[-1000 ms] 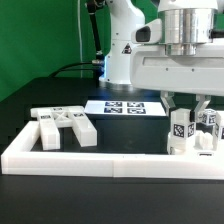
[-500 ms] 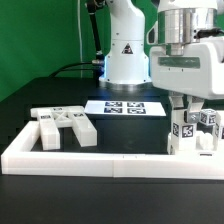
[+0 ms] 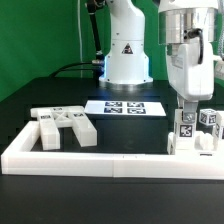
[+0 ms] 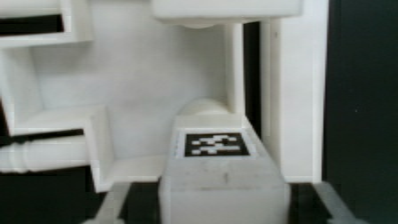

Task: Assemble chair

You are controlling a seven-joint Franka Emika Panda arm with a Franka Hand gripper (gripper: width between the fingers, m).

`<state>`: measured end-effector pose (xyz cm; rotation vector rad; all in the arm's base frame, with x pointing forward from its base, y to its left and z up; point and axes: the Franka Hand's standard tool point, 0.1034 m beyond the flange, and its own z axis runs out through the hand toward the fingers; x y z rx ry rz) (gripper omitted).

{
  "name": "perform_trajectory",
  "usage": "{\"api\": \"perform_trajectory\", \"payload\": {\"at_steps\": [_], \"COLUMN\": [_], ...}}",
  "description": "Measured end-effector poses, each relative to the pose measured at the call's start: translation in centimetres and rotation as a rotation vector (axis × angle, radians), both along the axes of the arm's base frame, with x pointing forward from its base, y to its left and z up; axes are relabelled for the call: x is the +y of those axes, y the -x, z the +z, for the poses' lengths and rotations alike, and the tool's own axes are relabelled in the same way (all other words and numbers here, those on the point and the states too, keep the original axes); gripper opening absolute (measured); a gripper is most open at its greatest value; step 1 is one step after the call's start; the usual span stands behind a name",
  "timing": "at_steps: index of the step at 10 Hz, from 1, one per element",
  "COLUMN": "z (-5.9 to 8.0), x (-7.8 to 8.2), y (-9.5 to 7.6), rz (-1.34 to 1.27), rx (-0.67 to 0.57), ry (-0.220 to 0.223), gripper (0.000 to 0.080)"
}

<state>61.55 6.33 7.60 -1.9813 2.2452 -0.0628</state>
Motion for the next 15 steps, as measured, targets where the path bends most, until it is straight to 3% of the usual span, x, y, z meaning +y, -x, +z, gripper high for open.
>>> {"api": "perform_trajectory", "payload": {"at_steps": [2, 3, 4, 5, 6, 15], "z": [0.0, 0.0, 0.0, 0.0, 0.1, -0.3], "x": [0.0, 0.0, -0.1, -0.1, -0.1, -1.2], "y": [0.0, 0.0, 0.0, 0.0, -0.1, 0.0], "rz": [0.02, 0.063, 0.104, 0.195, 0.312, 1.229], "rx": [-0.002, -0.004, -0.007, -0.006, -0.014, -0.07], "ry": [0.003, 0.009, 0.015, 0.024, 0.04, 0.165], "gripper": [0.0291, 0.0352, 0.0518, 0.0518, 0.0626, 0.0649]}}
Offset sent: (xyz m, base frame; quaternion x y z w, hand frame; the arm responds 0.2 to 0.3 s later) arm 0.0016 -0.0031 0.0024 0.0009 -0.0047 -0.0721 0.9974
